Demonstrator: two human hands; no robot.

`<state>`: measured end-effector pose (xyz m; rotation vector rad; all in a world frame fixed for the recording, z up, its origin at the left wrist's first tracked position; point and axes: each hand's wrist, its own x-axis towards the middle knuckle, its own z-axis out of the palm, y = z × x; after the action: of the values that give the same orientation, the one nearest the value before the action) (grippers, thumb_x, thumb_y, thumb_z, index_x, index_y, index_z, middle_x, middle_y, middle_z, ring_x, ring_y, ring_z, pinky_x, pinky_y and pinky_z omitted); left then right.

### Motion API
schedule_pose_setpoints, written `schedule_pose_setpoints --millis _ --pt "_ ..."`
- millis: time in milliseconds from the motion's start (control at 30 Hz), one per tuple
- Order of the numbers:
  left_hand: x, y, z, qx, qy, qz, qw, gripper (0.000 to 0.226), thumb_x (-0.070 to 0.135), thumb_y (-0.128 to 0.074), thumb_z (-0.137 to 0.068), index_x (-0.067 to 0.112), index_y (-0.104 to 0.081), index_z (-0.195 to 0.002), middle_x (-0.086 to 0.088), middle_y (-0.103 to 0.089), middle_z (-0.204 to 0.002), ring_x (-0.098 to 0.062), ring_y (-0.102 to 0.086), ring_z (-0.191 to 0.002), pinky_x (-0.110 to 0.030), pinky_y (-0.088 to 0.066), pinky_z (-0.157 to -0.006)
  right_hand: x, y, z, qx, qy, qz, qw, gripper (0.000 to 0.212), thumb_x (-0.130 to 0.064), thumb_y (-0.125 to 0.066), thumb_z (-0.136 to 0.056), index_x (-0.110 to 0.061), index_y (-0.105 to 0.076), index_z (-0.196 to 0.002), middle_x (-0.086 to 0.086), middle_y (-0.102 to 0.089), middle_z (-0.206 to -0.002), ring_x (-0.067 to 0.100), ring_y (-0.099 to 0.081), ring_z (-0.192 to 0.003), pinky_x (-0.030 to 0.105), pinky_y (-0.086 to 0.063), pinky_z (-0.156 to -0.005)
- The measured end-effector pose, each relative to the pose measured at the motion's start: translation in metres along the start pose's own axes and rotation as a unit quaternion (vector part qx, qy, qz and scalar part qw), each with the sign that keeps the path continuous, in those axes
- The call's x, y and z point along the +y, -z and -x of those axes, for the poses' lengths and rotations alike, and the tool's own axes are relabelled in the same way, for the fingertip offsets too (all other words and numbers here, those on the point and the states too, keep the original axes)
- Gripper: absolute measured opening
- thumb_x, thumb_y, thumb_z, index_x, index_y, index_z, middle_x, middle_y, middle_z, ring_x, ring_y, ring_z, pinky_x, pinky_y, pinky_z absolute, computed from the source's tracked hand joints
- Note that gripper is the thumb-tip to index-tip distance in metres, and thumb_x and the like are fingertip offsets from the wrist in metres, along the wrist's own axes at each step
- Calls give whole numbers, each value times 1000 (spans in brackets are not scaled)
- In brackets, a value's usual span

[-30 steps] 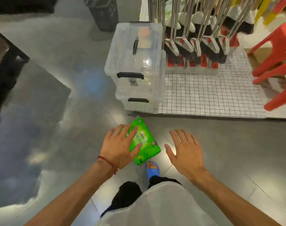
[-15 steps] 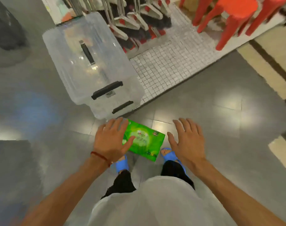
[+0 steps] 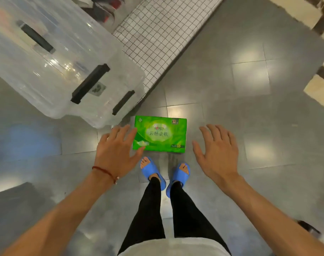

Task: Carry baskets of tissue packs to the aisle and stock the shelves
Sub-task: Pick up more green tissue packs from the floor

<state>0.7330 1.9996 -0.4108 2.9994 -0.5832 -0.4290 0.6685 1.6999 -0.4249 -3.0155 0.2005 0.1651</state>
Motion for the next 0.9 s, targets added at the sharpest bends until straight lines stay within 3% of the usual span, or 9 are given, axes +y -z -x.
schedule_pose_setpoints --millis 300,533,767,900 --pt "13 -182 -55 -71 -41 13 996 70 63 -40 -87 16 -61 -134 -9 -63 -133 -33 -59 -119 -44 -49 -90 52 -190 -5 -48 -49 -13 998 54 -48 -42 -97 -12 -67 -129 11 -68 -129 37 -59 -125 50 -41 -106" --pt "15 -366 -89 -56 -67 4 996 67 61 -45 -85 13 -68 -128 -10 -67 -126 -35 -64 -112 -44 -51 -84 87 -385 -26 -90 -53 -12 994 58 -49 -40 -95 -10 -68 -127 13 -68 -129 37 -59 -124 49 -41 -104" --pt "-36 -510 -126 -48 25 -13 998 63 57 -48 -88 14 -64 -131 -12 -60 -137 -37 -56 -121 -49 -48 -86 96 -537 -54 -136 -84 -16 987 67 -57 -33 -96 -12 -66 -134 13 -66 -133 36 -56 -127 49 -39 -107" --pt "-77 -564 -154 -37 144 75 986 74 60 -53 -92 14 -42 -150 -13 -40 -154 -38 -40 -137 -56 -44 -103 97 -592 -74 -149 -198 -163 955 68 -59 -47 -100 -13 -51 -150 14 -56 -148 35 -48 -139 46 -38 -112"
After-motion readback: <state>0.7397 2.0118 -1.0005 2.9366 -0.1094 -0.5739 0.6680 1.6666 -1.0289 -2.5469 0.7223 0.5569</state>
